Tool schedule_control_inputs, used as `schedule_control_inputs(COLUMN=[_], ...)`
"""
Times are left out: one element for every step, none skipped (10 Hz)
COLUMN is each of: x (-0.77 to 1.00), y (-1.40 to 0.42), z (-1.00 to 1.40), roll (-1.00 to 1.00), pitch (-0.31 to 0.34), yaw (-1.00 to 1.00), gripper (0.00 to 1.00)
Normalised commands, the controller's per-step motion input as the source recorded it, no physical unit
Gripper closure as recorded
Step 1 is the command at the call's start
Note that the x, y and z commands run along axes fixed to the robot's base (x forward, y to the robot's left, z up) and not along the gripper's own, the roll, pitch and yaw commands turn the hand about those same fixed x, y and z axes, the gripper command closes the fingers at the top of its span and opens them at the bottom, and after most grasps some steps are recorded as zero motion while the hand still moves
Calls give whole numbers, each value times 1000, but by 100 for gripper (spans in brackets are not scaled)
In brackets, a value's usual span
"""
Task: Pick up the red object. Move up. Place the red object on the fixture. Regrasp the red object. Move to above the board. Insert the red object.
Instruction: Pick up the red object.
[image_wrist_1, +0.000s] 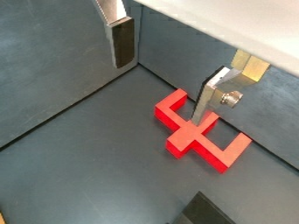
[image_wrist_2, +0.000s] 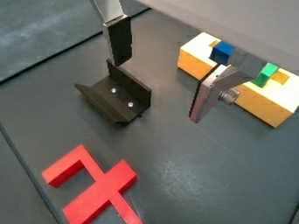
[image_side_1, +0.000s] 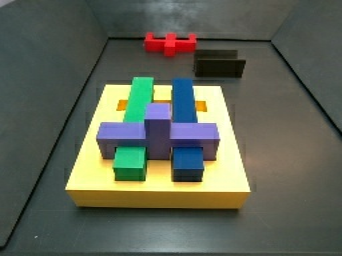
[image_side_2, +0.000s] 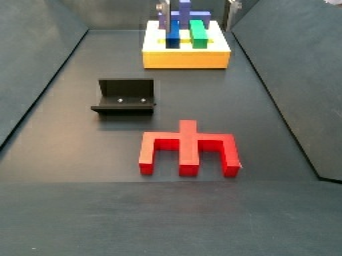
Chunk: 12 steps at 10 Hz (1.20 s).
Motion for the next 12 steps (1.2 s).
schedule_control_inputs(x=[0, 211, 300, 309, 106, 220, 257, 0, 29, 0, -183, 0], y=[0, 200, 269, 289, 271, 346, 374, 269, 257, 163, 74, 100], z=[-51, -366, -531, -717, -786, -909, -883, -780, -763, -774, -729, -737], roll=[0, 0, 0, -71, -59, -70, -111, -81, -86, -64, -30, 0], pitch=[0, 16, 39, 0, -67, -34, -30, -130, -104, -123, -206, -174], yaw=[0, 0, 0, -63, -63, -54, -31, 0, 0, -66, -137, -117], gripper=[0, 0, 0, 0, 0, 0, 0, 0, 0, 0, 0, 0])
